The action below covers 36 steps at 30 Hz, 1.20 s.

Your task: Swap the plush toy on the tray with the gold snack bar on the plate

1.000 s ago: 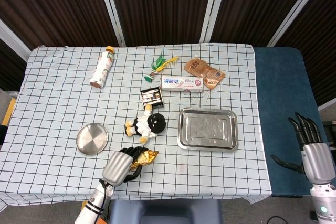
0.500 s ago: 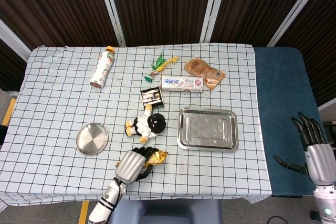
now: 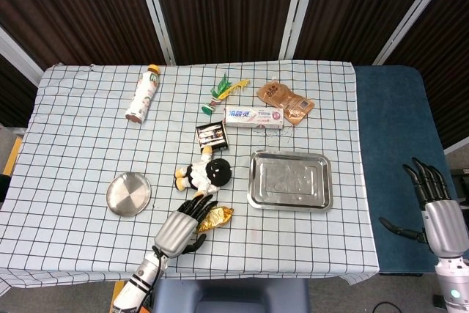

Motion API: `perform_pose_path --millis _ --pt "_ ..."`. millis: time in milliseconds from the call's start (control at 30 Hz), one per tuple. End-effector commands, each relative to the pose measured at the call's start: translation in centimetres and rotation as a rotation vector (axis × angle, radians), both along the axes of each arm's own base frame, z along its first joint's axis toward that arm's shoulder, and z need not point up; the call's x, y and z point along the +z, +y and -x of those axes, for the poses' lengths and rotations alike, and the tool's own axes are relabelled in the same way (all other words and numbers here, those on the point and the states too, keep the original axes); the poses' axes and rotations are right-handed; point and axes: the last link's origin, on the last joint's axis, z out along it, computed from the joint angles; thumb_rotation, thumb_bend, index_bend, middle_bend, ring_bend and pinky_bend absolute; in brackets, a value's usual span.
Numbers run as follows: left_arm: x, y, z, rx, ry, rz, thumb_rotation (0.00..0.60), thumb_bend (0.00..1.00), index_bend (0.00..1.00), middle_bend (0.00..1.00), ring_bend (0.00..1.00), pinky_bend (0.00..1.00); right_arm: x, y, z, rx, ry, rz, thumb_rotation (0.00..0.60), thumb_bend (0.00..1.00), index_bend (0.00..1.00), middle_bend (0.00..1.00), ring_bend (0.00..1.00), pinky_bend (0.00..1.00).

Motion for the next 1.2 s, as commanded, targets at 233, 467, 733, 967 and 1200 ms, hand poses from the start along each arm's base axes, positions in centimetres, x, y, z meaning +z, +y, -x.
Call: perform_pose_path --millis 233,467,733,967,1200 --pt "2.7 5.5 0.7 0.028 0.058 -0.137 0.6 0.44 0.0 0.0 0.0 0.11 -0.2 0.2 -0.1 0.011 0.002 -0.006 0.6 0.09 0.01 0.0 0.0 0.0" --pt "2.9 7.7 0.6 0.045 0.063 -0.141 0.6 0.41 0.0 0.0 0.0 0.08 -0.5 0.2 -0.1 0.009 0.009 -0.025 0.6 0.09 0.04 0.0 0.0 0.0" --pt "0.4 10.0 0.1 0.067 0.091 -0.081 0.6 0.42 0.0 0.0 0.0 0.07 -0.7 0.1 -0.1 0.009 0.012 -0.042 0.6 0.09 0.04 0.0 0.0 0.0" --pt "-1.6 11.6 -0.1 0.091 0.121 -0.053 0.6 0.41 0.0 0.0 0.0 0.07 -0.8 0.1 -0.1 0.012 0.013 -0.052 0.6 0.09 0.04 0.0 0.0 0.0" --pt "-2.8 13.2 1.1 0.135 0.114 -0.088 0.6 0.41 0.0 0.0 0.0 0.07 -0.8 0.1 -0.1 0.013 0.01 -0.052 0.6 0.09 0.04 0.0 0.0 0.0"
